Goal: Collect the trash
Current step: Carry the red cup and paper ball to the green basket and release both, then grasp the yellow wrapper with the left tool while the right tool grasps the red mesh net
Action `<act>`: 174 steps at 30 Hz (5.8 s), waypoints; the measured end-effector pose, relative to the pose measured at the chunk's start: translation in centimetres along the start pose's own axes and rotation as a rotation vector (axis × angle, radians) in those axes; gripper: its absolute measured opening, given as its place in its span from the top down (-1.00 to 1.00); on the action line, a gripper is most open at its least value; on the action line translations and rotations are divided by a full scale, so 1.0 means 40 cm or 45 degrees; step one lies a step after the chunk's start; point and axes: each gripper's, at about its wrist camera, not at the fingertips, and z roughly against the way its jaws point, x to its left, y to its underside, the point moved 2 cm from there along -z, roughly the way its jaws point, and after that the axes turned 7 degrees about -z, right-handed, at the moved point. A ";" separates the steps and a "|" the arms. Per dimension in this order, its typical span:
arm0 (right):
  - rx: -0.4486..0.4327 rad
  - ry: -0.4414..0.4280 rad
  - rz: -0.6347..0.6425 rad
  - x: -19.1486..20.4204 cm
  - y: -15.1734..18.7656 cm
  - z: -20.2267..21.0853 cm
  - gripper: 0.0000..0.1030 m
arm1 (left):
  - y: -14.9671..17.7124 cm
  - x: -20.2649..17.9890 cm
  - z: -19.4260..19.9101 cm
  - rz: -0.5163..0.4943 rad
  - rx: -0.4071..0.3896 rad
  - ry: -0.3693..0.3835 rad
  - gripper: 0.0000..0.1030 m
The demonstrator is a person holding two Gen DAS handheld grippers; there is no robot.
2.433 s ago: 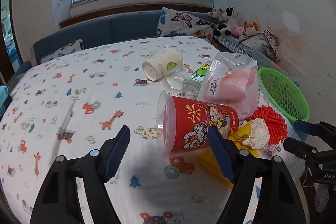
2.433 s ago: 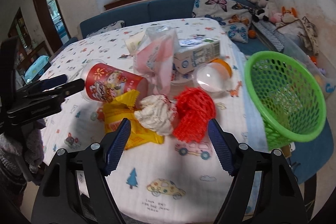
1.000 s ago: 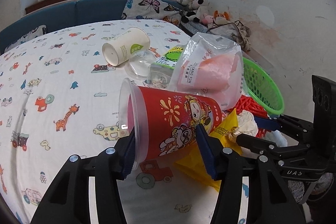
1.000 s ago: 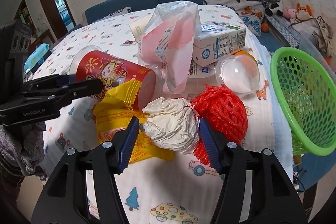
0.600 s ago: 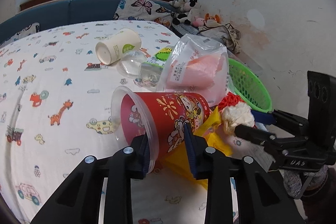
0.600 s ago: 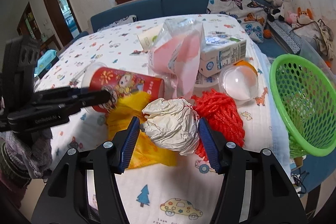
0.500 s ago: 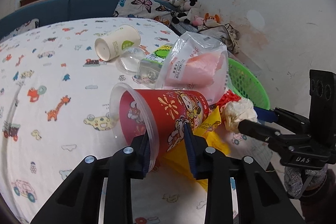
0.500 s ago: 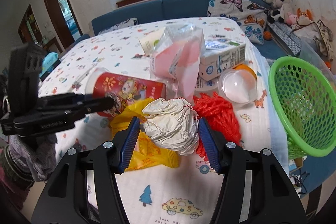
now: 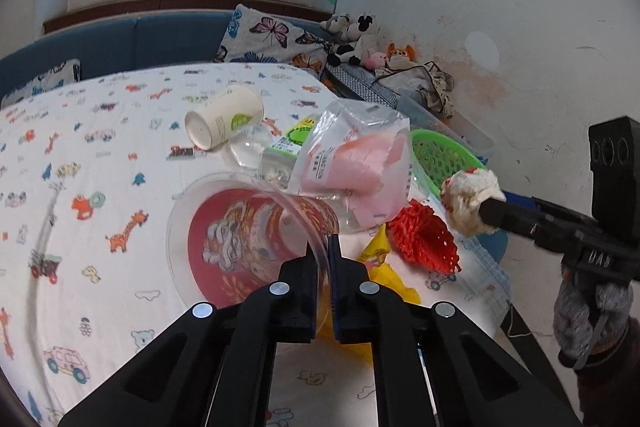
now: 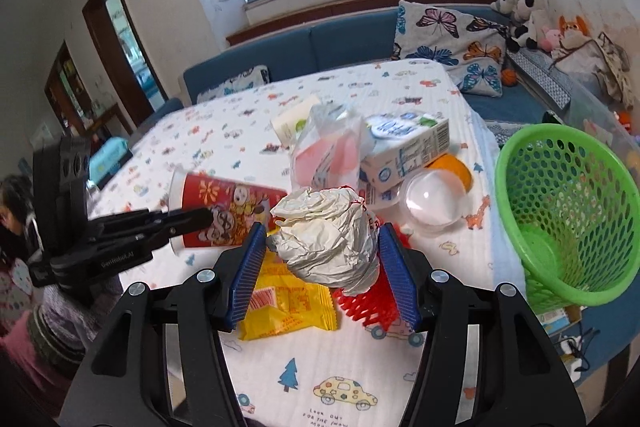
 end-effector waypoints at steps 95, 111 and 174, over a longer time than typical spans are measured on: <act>-0.109 0.343 -0.168 -0.306 0.061 0.162 -0.45 | -0.193 -0.367 -0.126 -0.278 0.007 0.072 -0.17; -0.025 0.218 -0.041 -0.147 0.062 0.057 -0.46 | -0.023 -0.177 -0.023 -0.105 0.042 -0.074 -0.23; 0.101 0.189 -0.027 -0.124 0.080 -0.056 0.05 | 0.070 -0.105 -0.172 -0.442 0.326 0.134 -0.49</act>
